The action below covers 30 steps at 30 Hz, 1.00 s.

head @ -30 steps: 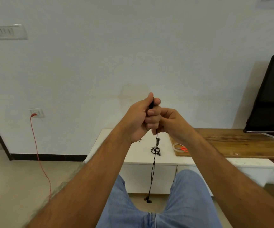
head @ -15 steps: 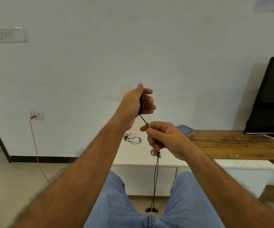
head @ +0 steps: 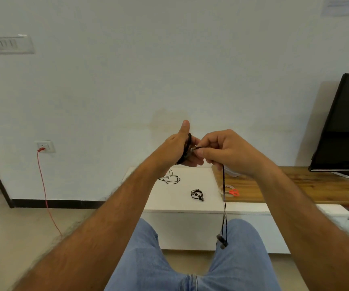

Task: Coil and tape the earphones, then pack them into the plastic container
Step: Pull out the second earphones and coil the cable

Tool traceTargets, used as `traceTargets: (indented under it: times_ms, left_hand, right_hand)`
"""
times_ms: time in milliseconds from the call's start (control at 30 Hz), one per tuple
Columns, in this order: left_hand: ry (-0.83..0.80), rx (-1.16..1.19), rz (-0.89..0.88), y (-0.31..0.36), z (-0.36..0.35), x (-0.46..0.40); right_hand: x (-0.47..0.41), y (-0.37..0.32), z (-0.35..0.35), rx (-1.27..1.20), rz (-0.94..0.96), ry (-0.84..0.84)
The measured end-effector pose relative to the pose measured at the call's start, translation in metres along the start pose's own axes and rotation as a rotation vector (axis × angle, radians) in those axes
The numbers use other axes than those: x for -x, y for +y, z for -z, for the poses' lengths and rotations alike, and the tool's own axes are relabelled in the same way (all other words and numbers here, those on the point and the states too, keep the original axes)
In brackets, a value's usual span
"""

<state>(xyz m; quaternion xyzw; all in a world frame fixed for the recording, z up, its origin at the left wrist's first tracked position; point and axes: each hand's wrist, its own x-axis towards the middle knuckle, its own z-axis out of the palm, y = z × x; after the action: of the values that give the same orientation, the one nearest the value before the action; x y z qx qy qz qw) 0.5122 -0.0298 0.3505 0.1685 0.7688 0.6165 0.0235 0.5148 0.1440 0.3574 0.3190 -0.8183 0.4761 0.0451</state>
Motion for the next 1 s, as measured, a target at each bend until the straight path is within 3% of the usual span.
traceTargets:
  times_ms: [333,700,1000]
  left_hand:
    - [-0.156,0.148,0.077,0.003,-0.011,0.007]
    - [-0.348,0.575,0.148,0.012,-0.012,0.016]
    - [-0.238,0.460,0.178,0.010,-0.017,0.016]
  right_hand:
    - [-0.011,-0.004,0.012,0.019,0.125,0.095]
    - [-0.022,0.018,0.007,-0.480,0.109,0.137]
    - [-0.022,0.026,0.001,-0.689,0.098,0.222]
